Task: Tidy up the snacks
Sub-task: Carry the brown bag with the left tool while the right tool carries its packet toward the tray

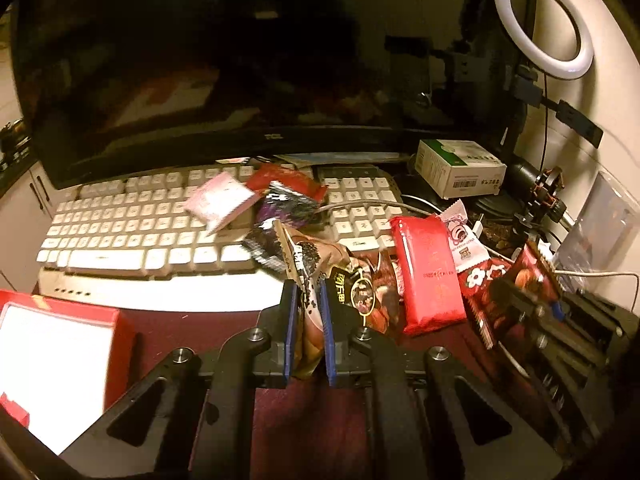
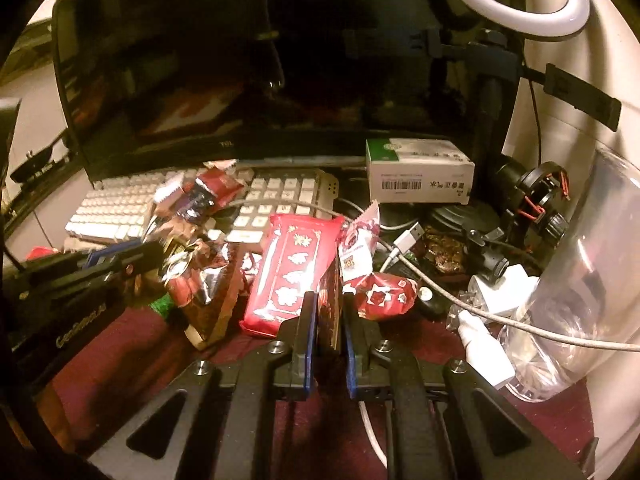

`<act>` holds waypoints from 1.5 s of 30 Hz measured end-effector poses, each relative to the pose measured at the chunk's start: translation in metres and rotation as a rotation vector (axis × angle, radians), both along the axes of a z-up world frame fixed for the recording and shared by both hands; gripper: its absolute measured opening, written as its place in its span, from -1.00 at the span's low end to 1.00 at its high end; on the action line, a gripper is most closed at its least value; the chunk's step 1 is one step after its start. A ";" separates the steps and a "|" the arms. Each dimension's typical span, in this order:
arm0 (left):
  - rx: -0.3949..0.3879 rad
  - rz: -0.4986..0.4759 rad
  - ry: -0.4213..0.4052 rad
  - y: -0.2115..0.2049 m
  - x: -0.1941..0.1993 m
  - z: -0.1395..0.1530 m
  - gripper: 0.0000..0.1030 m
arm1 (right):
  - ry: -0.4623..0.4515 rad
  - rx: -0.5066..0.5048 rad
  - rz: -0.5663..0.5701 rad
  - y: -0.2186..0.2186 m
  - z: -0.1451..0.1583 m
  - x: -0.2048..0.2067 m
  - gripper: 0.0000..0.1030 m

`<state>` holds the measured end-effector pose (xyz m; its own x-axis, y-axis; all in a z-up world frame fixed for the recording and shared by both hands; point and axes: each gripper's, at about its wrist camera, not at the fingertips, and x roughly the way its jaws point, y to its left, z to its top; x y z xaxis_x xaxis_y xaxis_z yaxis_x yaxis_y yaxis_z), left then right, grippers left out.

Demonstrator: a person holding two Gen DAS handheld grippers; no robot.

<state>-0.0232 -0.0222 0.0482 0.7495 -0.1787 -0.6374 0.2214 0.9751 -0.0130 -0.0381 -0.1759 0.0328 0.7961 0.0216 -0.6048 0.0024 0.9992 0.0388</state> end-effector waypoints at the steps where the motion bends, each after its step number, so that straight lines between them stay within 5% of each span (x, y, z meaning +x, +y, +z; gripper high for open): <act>1: -0.001 0.004 -0.002 0.004 -0.003 0.001 -0.82 | -0.011 0.001 0.000 0.000 0.002 -0.002 -0.78; 15: -0.029 0.055 -0.016 0.079 -0.056 0.016 -0.91 | -0.074 0.234 0.168 0.016 0.022 -0.045 -0.78; 17: -0.031 0.049 0.023 0.081 -0.053 0.014 -0.76 | -0.065 0.261 0.181 0.018 0.020 -0.050 -0.78; 18: -0.040 0.045 0.047 0.081 -0.049 0.012 -0.41 | -0.065 0.289 0.190 0.018 0.018 -0.054 -0.78; 19: -0.051 0.057 0.074 0.081 -0.045 0.010 0.24 | -0.069 0.307 0.199 0.017 0.017 -0.056 -0.78; 20: -0.068 0.079 0.100 0.082 -0.040 0.007 0.58 | -0.071 0.322 0.209 0.016 0.015 -0.059 -0.78; 24: -0.157 0.134 0.139 0.079 -0.021 0.003 0.58 | -0.069 0.385 0.226 0.007 0.010 -0.062 -0.78; 30: -0.128 0.166 0.238 0.050 0.008 -0.017 0.58 | -0.063 0.483 0.223 -0.013 0.003 -0.057 -0.78; 36: -0.066 0.109 0.195 0.018 0.012 -0.025 0.58 | -0.058 0.488 0.243 -0.010 0.004 -0.056 -0.77; 39: -0.001 0.087 0.126 0.009 0.006 -0.023 -0.12 | -0.060 0.485 0.240 -0.010 0.004 -0.056 -0.77; 45: -0.021 0.037 0.100 0.017 -0.002 -0.018 -0.38 | -0.056 0.477 0.229 -0.010 0.003 -0.056 -0.77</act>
